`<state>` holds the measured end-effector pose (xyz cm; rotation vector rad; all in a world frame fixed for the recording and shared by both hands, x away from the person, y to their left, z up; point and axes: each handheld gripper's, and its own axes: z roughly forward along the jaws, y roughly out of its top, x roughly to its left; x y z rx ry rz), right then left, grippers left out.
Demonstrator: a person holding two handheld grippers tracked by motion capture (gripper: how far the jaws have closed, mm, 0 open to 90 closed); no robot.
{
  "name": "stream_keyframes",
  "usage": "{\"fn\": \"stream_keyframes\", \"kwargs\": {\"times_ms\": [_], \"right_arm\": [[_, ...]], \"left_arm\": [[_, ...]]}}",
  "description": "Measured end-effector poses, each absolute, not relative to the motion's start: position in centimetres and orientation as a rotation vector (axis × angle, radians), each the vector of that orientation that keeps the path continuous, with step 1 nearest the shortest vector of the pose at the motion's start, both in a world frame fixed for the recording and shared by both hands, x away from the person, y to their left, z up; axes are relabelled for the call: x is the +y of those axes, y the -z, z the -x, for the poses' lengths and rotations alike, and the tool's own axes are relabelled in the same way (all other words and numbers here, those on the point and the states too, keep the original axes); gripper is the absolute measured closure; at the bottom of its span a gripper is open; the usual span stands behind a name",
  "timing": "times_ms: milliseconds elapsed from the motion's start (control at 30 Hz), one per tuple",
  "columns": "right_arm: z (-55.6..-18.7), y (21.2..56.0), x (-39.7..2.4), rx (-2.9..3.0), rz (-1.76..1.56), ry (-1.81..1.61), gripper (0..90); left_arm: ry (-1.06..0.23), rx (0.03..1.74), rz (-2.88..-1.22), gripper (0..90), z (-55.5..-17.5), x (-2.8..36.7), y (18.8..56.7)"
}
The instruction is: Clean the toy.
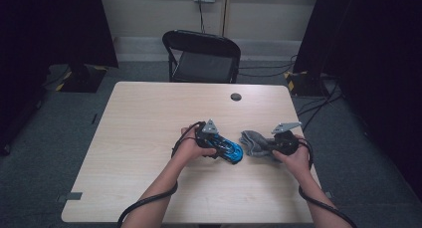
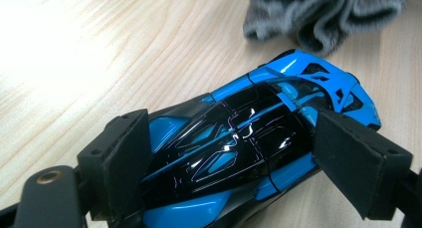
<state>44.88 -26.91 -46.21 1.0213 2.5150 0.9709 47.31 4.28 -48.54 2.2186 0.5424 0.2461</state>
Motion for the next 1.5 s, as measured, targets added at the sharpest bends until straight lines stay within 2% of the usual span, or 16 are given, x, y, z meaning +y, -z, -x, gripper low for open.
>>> {"fn": "stream_keyframes", "kwargs": {"times_ms": [200, 400, 800, 1500], "right_arm": [[-45.7, 45.0, -28.0, 2.436, -1.105, -1.0, 80.6], [-47.3, 44.3, -27.2, 2.379, -1.141, -0.996, 80.6], [-50.6, 43.6, -22.2, 2.387, -1.116, -0.973, 80.5], [-54.5, 46.2, -14.3, 2.375, -1.157, -1.009, 80.4]], "left_arm": [[-0.247, 0.542, -2.215, 15.4, -47.3, 4.3, 48.6], [-0.249, 0.542, -2.21, 15.4, -47.3, 4.3, 48.6], [-0.249, 0.533, -2.201, 15.4, -47.3, 4.4, 48.7], [-0.242, 0.526, -2.175, 15.4, -47.1, 4.2, 48.9]]}}
